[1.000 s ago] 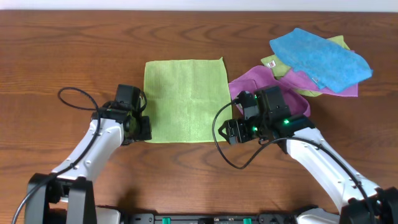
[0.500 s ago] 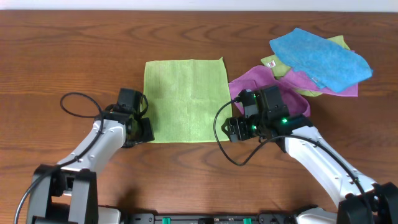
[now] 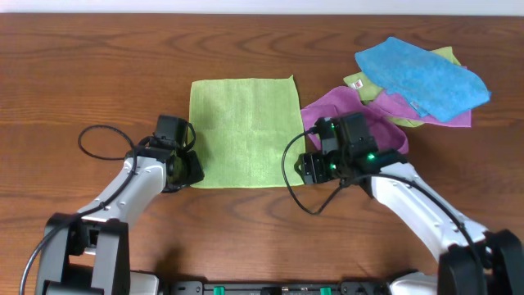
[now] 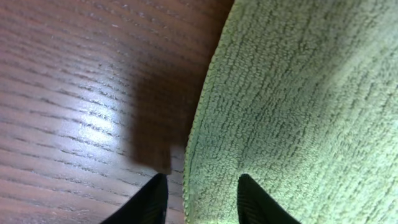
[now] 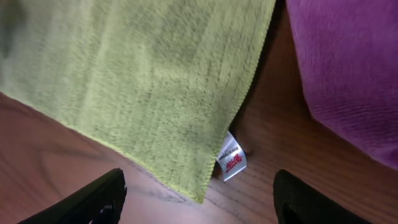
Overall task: Fold the cloth
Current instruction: 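Move both grippers to the green cloth's near corners, then grasp the green cloth's near left and right corners with both grippers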
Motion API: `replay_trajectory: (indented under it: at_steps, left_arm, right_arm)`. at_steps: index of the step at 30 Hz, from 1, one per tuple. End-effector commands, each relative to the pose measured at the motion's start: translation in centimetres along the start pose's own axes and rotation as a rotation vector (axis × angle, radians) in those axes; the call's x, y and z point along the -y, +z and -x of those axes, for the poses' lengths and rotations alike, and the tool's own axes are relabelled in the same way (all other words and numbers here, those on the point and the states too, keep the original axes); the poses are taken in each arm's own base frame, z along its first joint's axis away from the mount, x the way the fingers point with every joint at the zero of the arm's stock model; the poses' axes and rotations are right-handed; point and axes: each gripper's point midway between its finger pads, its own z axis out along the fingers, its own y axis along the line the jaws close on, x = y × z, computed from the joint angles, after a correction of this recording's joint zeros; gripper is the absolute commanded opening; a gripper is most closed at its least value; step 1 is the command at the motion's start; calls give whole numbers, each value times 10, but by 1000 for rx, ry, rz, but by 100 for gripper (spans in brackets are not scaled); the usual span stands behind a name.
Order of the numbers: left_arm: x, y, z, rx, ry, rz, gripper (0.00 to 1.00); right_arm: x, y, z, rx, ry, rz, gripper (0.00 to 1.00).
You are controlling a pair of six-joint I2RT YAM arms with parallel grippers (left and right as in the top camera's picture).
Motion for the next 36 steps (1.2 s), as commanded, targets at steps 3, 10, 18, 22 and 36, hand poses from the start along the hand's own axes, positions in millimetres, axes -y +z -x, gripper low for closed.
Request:
replay_trajectory:
  at_steps: [3, 10, 18, 22, 36]
  left_arm:
    - [-8, 10, -9, -38, -42, 39, 34]
    - [-9, 13, -10, -46, -55, 42, 30]
    - [-7, 13, -8, -38, -65, 37, 30]
    - [-7, 13, -8, -38, -65, 37, 30]
    - [-7, 13, -8, -39, -65, 37, 27]
  right_arm:
    - [9, 19, -15, -67, 70, -11, 73]
    - [6, 23, -15, -70, 94, 7, 53]
    - [4, 28, -27, -99, 206, 14, 48]
    - [-5, 33, -34, -105, 204, 24, 46]
    - [-10, 39, -35, -82, 231, -2, 33]
